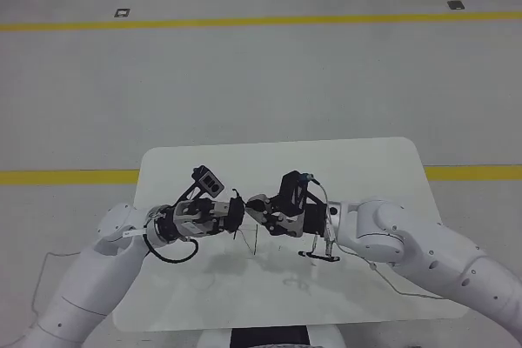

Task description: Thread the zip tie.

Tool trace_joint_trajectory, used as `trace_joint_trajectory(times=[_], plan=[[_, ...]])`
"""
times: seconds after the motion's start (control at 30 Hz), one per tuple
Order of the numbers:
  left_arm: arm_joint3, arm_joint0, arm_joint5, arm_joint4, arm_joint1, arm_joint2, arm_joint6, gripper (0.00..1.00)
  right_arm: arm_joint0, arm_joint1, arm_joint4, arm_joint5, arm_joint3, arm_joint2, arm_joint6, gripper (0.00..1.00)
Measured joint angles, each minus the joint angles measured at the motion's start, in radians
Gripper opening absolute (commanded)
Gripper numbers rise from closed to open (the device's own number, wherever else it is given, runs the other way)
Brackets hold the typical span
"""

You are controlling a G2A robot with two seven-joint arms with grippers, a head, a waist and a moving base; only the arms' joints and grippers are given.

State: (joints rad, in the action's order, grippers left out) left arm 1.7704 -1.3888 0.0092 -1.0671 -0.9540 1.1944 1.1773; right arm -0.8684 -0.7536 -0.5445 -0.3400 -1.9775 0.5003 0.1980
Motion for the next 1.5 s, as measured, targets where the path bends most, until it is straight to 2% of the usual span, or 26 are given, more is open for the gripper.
trace_joint_trajectory(times=[0.5,1.0,1.03,1.07,1.1,1.3,1.5], plan=[[0.003,-0.001,-0.033,-0.011,-0.006,0.013,0.015,0.00,0.008,-0.013,0.007,0.000,0.015,-0.010,0.020,0.00],[-0.002,0.002,-0.031,-0.010,-0.010,0.027,0.022,0.00,0.010,-0.020,0.008,0.000,0.024,-0.012,0.027,0.00],[-0.004,0.003,-0.030,-0.009,-0.010,0.027,0.023,0.00,0.010,-0.021,0.009,0.000,0.024,-0.012,0.027,0.18],[-0.007,0.004,-0.029,-0.009,-0.011,0.027,0.023,0.00,0.010,-0.021,0.010,0.000,0.024,-0.012,0.025,0.82],[-0.009,0.004,-0.028,-0.008,-0.011,0.026,0.023,0.00,0.009,-0.021,0.012,0.000,0.025,-0.011,0.023,1.00],[-0.020,0.007,-0.029,0.002,-0.013,0.028,0.021,0.00,-0.001,-0.020,0.025,0.000,0.031,0.001,-0.001,1.00],[-0.035,0.008,-0.038,0.048,-0.013,0.029,0.010,0.00,-0.033,0.001,0.055,0.000,0.038,0.028,-0.047,1.00]])
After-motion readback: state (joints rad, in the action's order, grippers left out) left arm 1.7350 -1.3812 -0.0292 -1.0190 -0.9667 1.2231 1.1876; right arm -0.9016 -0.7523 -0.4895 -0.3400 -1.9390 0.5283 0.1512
